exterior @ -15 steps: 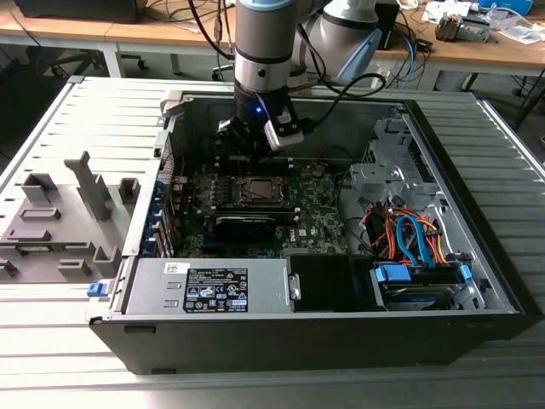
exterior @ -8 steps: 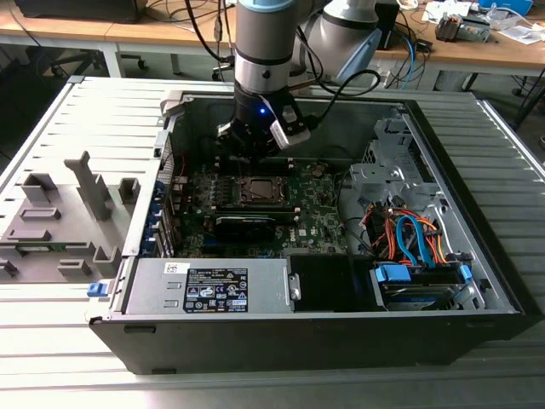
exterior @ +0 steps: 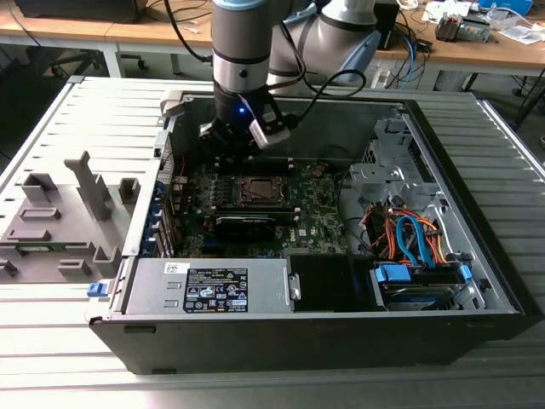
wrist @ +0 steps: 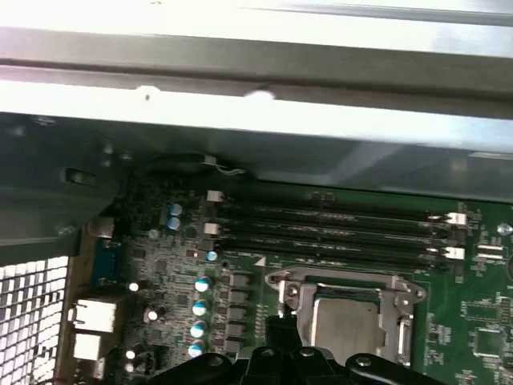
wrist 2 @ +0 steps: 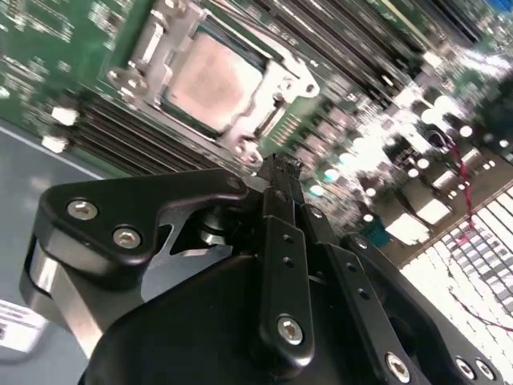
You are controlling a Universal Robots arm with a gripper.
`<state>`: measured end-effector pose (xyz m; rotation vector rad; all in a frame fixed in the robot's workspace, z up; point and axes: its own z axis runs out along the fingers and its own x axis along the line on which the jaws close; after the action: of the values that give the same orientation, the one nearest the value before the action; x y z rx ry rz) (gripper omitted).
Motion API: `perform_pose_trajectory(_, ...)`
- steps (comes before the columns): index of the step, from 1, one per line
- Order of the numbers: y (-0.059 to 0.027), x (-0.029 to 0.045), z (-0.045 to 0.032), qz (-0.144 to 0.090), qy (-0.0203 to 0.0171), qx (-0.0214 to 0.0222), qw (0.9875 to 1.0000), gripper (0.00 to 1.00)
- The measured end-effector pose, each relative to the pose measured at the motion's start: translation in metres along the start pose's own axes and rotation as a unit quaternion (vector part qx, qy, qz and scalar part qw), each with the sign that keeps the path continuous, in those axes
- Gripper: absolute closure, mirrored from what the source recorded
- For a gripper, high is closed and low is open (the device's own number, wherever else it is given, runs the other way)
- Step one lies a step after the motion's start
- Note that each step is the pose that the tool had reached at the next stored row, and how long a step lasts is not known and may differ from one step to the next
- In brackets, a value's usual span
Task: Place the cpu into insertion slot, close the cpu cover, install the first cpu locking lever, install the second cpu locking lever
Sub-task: 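Install the first cpu locking lever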
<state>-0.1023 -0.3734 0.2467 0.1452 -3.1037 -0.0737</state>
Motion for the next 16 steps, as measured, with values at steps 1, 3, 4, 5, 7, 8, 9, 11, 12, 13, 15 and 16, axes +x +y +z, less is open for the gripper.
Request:
perform_pose_trajectory(1, 0.0014, 0.0063, 0.0003, 0.0, -0.0003, 0.0, 1.0, 0.89)
perform_pose_trajectory(3, 0.0047, 0.0128, 0.0007, 0.0, -0.0007, 0.0, 1.0, 0.89)
perform_pose_trajectory(4, 0.0096, 0.0131, 0.0008, 0.0, -0.0006, 0.0002, 1.0, 0.89)
perform_pose_trajectory(5, 0.0136, 0.0127, 0.0011, 0.0, -0.0006, 0.0002, 1.0, 0.89)
perform_pose_trajectory(7, 0.0224, 0.012, 0.0015, 0.0, -0.0006, 0.0006, 1.0, 0.89)
perform_pose_trajectory(8, 0.0267, 0.0115, 0.0017, 0.0, -0.0006, 0.0007, 1.0, 0.89)
perform_pose_trajectory(9, 0.0301, 0.0112, 0.0018, 0.0, -0.0006, 0.0008, 1.0, 0.89)
perform_pose_trajectory(11, 0.0311, 0.0111, 0.0019, 0.0, -0.0006, 0.0008, 1.0, 0.89)
perform_pose_trajectory(12, 0.0311, 0.0111, 0.0019, 0.0, -0.0007, 0.0007, 1.0, 0.89)
perform_pose_trajectory(13, 0.0306, 0.0112, 0.0018, 0.0, -0.0006, 0.0006, 1.0, 0.89)
perform_pose_trajectory(15, 0.0269, 0.0068, 0.0018, 0.0, -0.0001, -0.0002, 1.0, 0.89)
perform_pose_trajectory(16, 0.0254, 0.0013, 0.0021, 0.0, 0.0009, -0.0004, 1.0, 0.89)
